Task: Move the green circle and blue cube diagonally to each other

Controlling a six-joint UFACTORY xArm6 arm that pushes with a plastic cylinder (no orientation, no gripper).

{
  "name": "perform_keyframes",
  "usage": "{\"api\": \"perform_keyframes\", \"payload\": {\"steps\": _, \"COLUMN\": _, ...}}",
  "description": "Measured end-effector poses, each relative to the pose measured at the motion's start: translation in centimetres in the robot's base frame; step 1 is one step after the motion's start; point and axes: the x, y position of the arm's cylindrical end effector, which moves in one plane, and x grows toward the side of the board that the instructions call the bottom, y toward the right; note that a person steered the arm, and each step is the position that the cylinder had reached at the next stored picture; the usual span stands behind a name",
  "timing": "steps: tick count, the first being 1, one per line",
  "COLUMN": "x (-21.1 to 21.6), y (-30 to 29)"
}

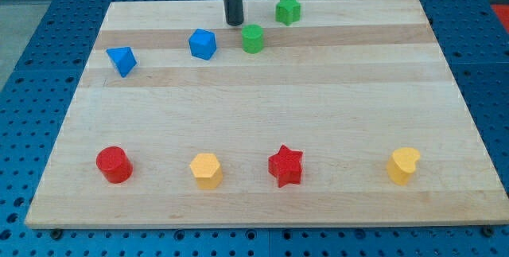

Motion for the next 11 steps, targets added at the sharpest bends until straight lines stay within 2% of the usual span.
{"api": "perform_keyframes", "payload": {"steps": 2, "x": 1.0, "y": 2.9}}
{"api": "perform_keyframes", "payload": {"steps": 4, "x": 3.4, "y": 2.8}}
{"api": "perform_keyframes", "payload": {"steps": 8, "x": 2.8, "y": -6.4}}
{"api": "perform_keyframes", "payload": {"steps": 11, "x": 4.6, "y": -7.3}}
